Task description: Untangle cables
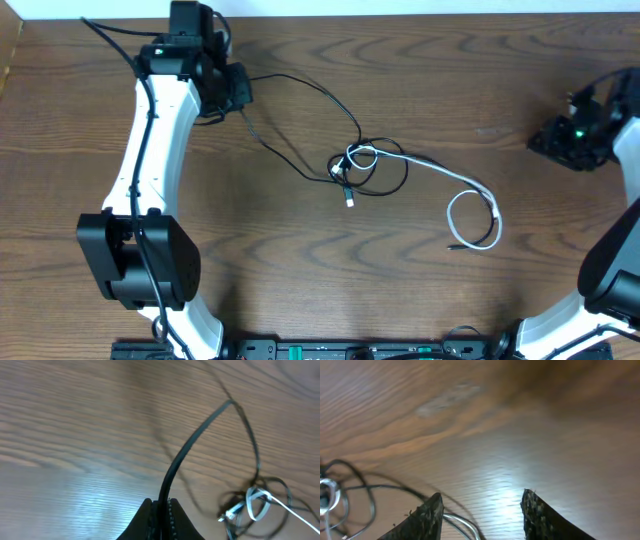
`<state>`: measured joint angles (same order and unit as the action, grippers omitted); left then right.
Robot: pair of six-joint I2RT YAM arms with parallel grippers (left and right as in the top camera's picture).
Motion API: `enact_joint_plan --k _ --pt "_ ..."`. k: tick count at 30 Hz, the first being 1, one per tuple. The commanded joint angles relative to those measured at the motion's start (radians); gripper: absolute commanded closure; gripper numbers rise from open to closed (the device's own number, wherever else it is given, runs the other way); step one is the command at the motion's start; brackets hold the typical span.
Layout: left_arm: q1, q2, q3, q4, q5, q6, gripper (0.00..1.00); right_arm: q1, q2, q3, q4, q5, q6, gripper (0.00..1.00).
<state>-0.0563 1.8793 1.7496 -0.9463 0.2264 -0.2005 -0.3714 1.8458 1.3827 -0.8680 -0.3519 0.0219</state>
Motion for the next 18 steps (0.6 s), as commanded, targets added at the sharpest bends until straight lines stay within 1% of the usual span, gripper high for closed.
enact_joint_plan --k 1,4,7,10,12,15,17,18 --pt "-0.055 -0.002 0.008 -0.006 0.050 0.024 0.66 0.039 0.005 0.038 0.023 -0.079 -0.035 0.52" --pt "-0.094 -0.002 0.008 0.001 0.050 0.024 0.50 0.062 0.005 0.038 0.047 -0.087 -0.014 0.48" --pt "-0.133 0.003 0.008 0.006 0.051 0.019 0.47 0.072 0.005 0.038 0.053 -0.085 -0.015 0.46" --pt "-0.174 0.022 0.008 0.009 0.051 -0.008 0.47 0.072 0.005 0.038 0.052 -0.085 -0.015 0.46" --pt "-0.221 0.060 0.008 0.008 0.051 -0.065 0.47 0.072 0.005 0.038 0.050 -0.085 -0.015 0.46" --pt "-0.287 0.127 0.008 0.009 0.068 -0.189 0.50 0.072 0.005 0.037 0.044 -0.076 -0.011 0.46" --pt "-0.338 0.180 0.008 0.013 0.083 -0.325 0.54 0.072 0.005 0.037 0.044 -0.067 0.000 0.44" --pt "-0.350 0.195 0.008 0.014 0.083 -0.358 0.55 0.072 0.005 0.037 0.045 -0.067 0.000 0.44"
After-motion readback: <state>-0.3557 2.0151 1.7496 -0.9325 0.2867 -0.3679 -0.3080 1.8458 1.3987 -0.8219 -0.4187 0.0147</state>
